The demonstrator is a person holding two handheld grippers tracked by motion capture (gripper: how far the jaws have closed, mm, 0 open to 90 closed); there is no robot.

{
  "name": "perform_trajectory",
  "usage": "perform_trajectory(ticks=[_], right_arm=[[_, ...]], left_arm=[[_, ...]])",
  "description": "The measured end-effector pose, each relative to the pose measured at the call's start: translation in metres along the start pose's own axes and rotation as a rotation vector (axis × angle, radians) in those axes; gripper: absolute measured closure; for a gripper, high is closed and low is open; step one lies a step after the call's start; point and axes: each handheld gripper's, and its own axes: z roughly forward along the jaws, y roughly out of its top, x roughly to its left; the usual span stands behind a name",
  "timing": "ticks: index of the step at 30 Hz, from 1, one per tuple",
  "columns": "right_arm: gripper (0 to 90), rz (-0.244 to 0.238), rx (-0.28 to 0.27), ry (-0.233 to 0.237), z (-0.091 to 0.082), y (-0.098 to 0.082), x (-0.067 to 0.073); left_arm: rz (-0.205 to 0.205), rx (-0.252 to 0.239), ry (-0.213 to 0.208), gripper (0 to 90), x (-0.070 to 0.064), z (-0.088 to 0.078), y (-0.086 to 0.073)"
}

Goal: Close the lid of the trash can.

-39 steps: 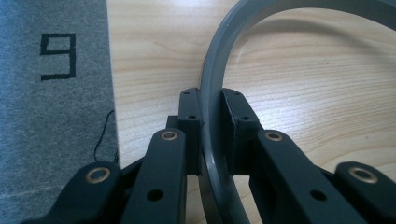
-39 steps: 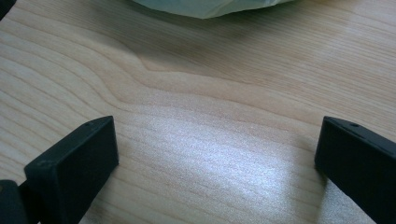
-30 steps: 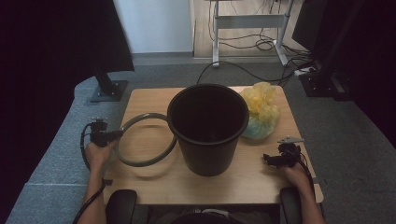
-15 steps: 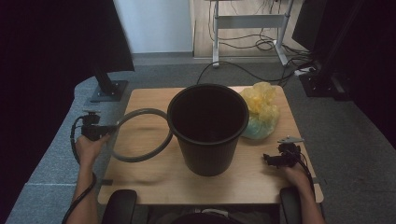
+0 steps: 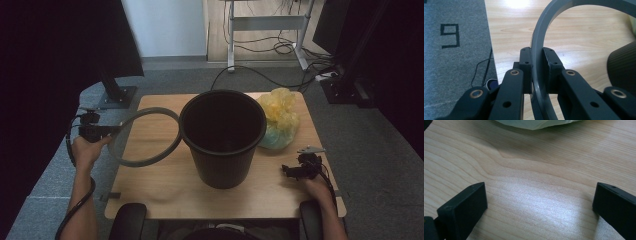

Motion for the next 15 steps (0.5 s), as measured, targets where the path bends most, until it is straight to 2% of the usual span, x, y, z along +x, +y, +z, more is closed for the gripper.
perform_trajectory(ticks=[15], right_arm=[[0.0,0.0,0.0,0.0,0.0,0.0,0.0]], left_arm=[[0.015,0.003,-0.003,78.9,-0.008,-0.031,0.023]])
